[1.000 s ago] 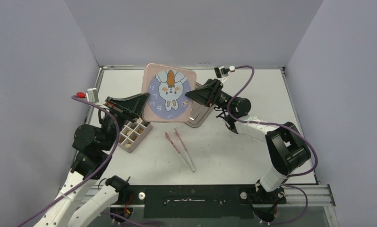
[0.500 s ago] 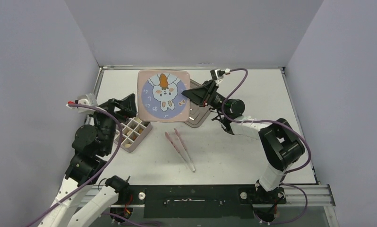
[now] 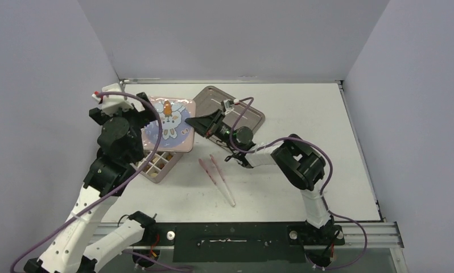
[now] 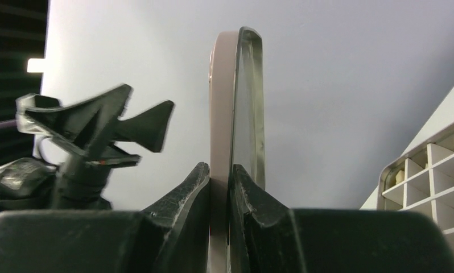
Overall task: Pack the chocolate
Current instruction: Pick up the box lid from the center of the board, then close the box lid on the packing box.
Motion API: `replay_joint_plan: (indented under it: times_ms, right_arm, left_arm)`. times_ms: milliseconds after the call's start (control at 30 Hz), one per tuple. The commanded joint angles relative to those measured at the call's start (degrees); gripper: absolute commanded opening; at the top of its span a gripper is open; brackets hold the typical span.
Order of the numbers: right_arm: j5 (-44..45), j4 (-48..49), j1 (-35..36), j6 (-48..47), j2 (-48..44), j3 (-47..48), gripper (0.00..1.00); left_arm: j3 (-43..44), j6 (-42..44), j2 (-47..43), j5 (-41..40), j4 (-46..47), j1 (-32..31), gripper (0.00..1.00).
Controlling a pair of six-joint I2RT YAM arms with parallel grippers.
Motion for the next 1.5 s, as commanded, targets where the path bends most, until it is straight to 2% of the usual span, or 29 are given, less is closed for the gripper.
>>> replay_joint_plan:
  times_ms: [0,67,233,267,433,533,700,767,933,1067,1467]
  right_arm:
    - [11.82,-5.31,5.20,-1.89,5.13,7.64,0.01]
    - [15.07,-7.37,7.35,-1.41,8.53,11.24,0.00]
    - [26.35,-12.36,11.89,-0.26,13.74,17.03,0.00]
    - [28.44,-13.58,12.55,-0.45,14.20,18.11,0.00]
    - [38.61,-17.48,15.69,-1.36,16.99,22.06,0.00]
    - [44.15,-18.53,17.11,0.70,18.16,22.07,0.00]
    - [46.00,-22.42,18.84,0.60,21.34,27.38,0.01]
    - [46.74,-26.08,19.60,0.18,22.43,30.25,0.01]
    - [48.29,-28.26,20.90,1.74,25.45,34.21,0.01]
    - [50.36,-32.12,21.68,0.32,24.56,34.10,0.01]
    - [55.18,-27.19,23.83,-0.64,21.35,25.67,0.03]
  left_arm:
    - [9.76,0.06,8.48,1.72,-5.76,3.99,0.97]
    - [12.65,-3.07,11.99,9.41,-8.86,11.11,0.97]
    - [15.36,-11.63,15.65,33.96,-12.09,35.35,0.97]
    - [15.58,-12.38,15.80,34.75,-12.53,36.91,0.97]
    - [14.26,-15.81,13.02,30.05,-10.24,37.21,0.97]
    - [12.83,-13.15,9.52,27.07,-6.12,37.21,0.97]
    - [15.45,-10.10,8.23,25.84,-7.32,37.21,0.97]
    - [14.11,-9.75,7.23,25.67,-6.64,37.21,0.97]
    - [12.35,-8.71,5.86,23.34,-6.76,37.17,0.97]
    - [11.64,-8.67,4.59,23.62,-6.56,37.12,0.97]
    - [7.24,-7.27,2.76,23.15,-5.29,35.19,0.97]
